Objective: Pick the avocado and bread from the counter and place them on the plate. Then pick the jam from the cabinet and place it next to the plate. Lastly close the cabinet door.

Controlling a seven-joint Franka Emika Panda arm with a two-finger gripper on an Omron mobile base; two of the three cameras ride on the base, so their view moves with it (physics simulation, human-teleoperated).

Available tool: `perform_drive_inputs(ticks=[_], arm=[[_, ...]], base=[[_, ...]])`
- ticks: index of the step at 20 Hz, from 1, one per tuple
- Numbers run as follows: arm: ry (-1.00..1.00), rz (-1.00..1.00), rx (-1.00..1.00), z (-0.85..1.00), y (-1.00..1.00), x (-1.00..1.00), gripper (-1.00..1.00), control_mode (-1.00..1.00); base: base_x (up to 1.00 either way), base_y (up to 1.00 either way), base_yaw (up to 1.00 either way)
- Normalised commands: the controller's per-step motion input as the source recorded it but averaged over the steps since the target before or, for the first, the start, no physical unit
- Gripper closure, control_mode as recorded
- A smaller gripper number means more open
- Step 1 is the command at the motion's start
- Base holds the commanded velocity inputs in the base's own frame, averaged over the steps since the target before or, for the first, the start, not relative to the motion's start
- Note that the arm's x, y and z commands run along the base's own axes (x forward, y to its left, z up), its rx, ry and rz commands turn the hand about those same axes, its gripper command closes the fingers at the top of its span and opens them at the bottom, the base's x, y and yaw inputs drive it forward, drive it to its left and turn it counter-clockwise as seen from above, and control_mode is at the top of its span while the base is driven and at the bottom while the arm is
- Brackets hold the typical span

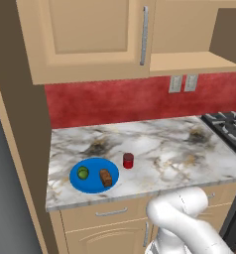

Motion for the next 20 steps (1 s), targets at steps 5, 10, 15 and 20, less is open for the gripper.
perform_drive_inputs(ticks=[5,10,15,20], arm=[[0.07,0.13,0.03,0.0,-0.45,0.04,-1.0,-1.0],[0.02,0.03,0.02,0.0,-0.4,0.0,-1.0,-1.0],[0.0,0.0,0.0,0.0,-0.19,0.0,-1.0,-1.0],[0.01,0.0,0.0,-0.15,-0.11,0.06,-1.0,-1.0]], base=[[0.0,0.0,0.0],[0.0,0.0,0.0],[0.0,0.0,0.0],[0.0,0.0,0.0]])
